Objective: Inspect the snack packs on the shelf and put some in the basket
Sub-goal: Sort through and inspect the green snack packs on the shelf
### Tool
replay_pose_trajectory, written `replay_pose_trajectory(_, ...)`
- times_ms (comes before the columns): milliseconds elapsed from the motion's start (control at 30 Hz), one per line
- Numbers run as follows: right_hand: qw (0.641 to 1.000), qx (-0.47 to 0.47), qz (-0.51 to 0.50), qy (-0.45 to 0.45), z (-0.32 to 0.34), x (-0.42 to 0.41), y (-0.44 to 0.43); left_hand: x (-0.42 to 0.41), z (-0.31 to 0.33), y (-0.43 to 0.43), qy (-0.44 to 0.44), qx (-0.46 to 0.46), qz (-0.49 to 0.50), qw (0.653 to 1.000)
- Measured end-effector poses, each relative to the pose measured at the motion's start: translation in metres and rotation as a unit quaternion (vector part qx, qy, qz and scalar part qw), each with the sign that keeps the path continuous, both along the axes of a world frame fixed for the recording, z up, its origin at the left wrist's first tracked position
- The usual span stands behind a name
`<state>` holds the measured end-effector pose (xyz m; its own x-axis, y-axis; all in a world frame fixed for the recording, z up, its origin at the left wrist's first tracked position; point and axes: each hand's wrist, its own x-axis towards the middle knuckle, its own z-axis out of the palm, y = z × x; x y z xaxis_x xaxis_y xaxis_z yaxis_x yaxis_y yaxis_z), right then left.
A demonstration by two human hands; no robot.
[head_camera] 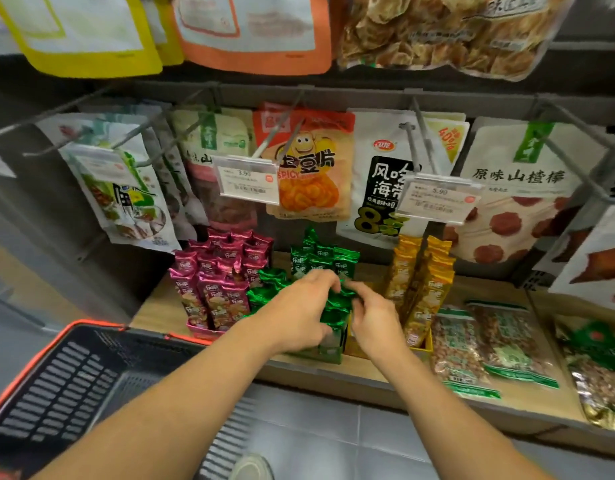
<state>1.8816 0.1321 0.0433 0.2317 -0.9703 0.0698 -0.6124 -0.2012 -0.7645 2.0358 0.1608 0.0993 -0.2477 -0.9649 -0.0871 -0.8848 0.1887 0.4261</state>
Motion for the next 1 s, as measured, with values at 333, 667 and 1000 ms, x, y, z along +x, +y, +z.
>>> replay_pose_trajectory(333, 0.968, 0.119, -0.111, -0.192, 0.016, -0.005, -0.033, -0.017, -0.003, 0.000, -0.229, -0.039, -0.075, 0.970)
replay_pose_trajectory(667, 0.986, 0.142, -0.052, -0.069, -0.002, 0.031, -0.076, -0.015, -0.001, -0.002, -0.181, -0.053, -0.056, 0.980)
replay_pose_trajectory(1000, 0.947, -0.236, -0.147, -0.162, 0.048, -0.002, 0.021, -0.016, -0.005, -0.005, -0.125, -0.015, -0.042, 0.991)
